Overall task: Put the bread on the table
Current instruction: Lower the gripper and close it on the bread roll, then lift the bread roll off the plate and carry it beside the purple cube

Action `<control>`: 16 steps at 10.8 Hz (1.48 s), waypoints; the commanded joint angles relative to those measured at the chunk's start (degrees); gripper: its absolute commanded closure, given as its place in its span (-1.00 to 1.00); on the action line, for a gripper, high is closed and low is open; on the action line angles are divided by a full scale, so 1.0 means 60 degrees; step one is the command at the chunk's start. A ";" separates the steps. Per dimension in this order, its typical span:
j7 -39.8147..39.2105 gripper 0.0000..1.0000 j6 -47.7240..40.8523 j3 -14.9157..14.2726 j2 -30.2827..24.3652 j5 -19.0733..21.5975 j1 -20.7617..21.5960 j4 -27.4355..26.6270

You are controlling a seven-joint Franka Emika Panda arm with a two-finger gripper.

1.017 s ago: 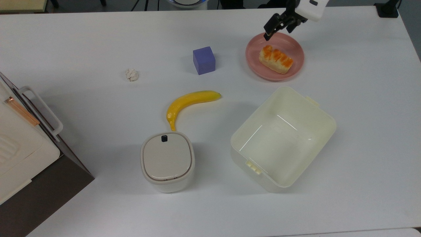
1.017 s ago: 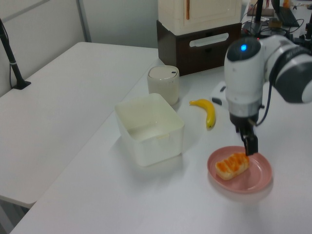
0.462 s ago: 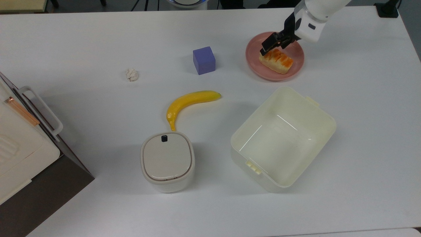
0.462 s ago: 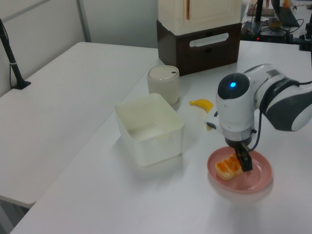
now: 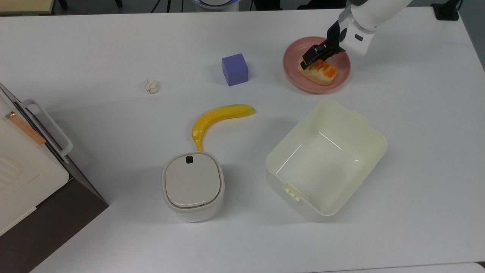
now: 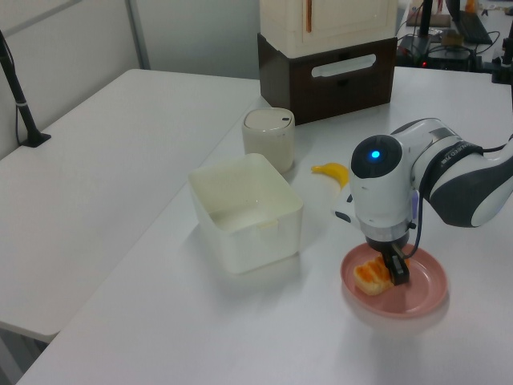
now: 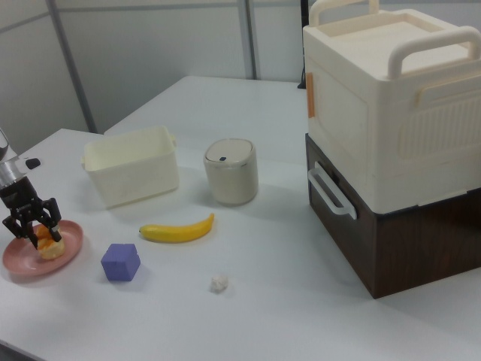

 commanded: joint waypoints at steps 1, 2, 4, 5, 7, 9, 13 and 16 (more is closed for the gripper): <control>0.0178 1.00 0.0100 0.0000 -0.0091 -0.0176 -0.0100 0.0023; 0.0120 1.00 0.0085 0.0000 -0.0237 -0.0161 -0.0129 0.0038; -0.0287 1.00 0.0041 -0.0015 -0.0966 0.0028 -0.0333 0.0024; -0.0914 1.00 -0.0075 -0.0029 -0.1420 0.0247 -0.0364 0.0038; -0.2625 1.00 -0.0964 -0.0161 -0.2183 0.1094 -0.0742 0.0082; -0.3612 1.00 -0.1787 -0.0321 -0.2333 0.1333 -0.1648 0.0403; -0.3938 1.00 -0.1673 -0.2032 -0.2231 0.1304 -0.2443 0.0390; -0.3077 1.00 -0.1513 -0.2270 -0.1778 0.1391 -0.3248 0.0564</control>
